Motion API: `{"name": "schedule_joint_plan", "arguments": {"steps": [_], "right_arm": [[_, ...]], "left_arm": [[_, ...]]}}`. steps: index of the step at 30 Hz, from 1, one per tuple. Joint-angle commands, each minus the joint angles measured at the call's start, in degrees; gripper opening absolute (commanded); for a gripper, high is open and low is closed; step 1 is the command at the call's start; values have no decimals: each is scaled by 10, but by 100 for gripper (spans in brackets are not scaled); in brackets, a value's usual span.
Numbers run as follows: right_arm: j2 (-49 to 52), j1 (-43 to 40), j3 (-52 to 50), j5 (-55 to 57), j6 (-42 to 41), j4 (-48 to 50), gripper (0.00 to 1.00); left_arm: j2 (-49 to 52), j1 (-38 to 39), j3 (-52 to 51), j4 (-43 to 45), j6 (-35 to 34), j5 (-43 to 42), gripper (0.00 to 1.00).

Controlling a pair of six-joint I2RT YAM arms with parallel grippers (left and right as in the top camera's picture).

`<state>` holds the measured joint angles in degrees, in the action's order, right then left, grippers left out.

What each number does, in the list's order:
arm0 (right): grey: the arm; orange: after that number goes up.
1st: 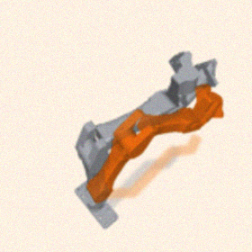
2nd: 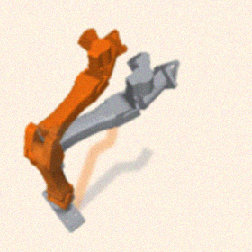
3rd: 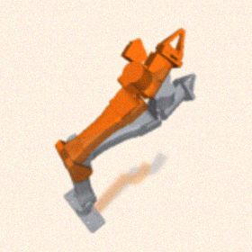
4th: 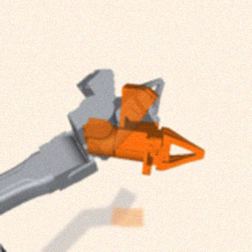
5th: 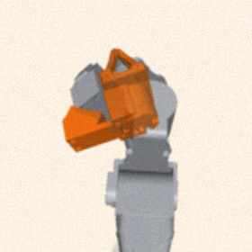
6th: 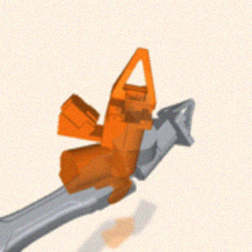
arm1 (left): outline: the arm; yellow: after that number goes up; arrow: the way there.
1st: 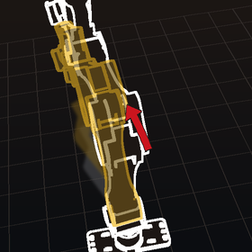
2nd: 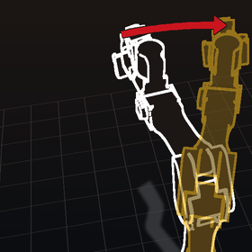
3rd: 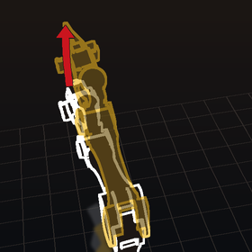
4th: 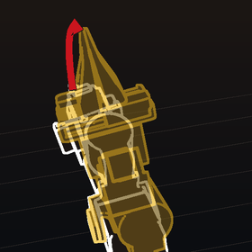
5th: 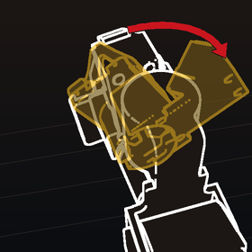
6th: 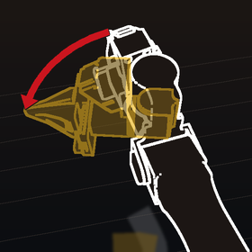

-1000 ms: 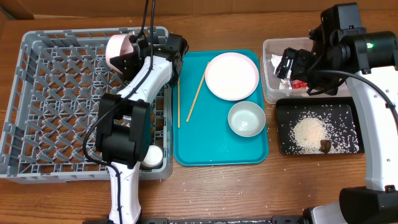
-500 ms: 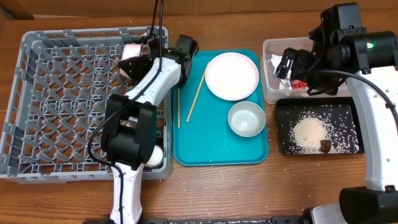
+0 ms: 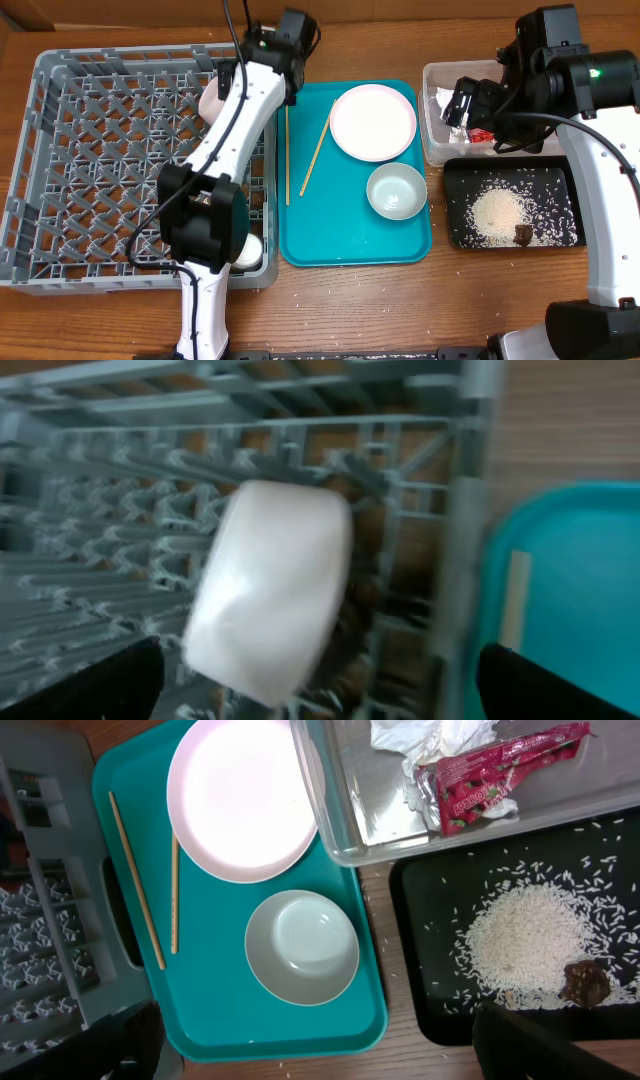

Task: Sort waste into correct bins and load items into the dishwasher
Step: 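Move the left gripper back and grasp the pale green bowl rim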

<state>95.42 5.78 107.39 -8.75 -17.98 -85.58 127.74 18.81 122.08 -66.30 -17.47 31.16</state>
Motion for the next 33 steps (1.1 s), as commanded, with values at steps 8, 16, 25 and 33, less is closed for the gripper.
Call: {"name": "schedule_joint_plan", "arguments": {"steps": [8,16,25,33], "right_arm": [[-2,2,-2,3,0,2,100],[-2,1,-2,3,0,2,100],[-2,2,-2,3,0,2,100],[-2,2,-2,3,0,2,100]], "left_arm": [[-60,36,73,-139,55,-386,87],[-60,139,-42,-92,35,-402,83],[-60,187,-193,57,-44,-416,69],[-59,208,-279,133,-111,-361,55]]}}
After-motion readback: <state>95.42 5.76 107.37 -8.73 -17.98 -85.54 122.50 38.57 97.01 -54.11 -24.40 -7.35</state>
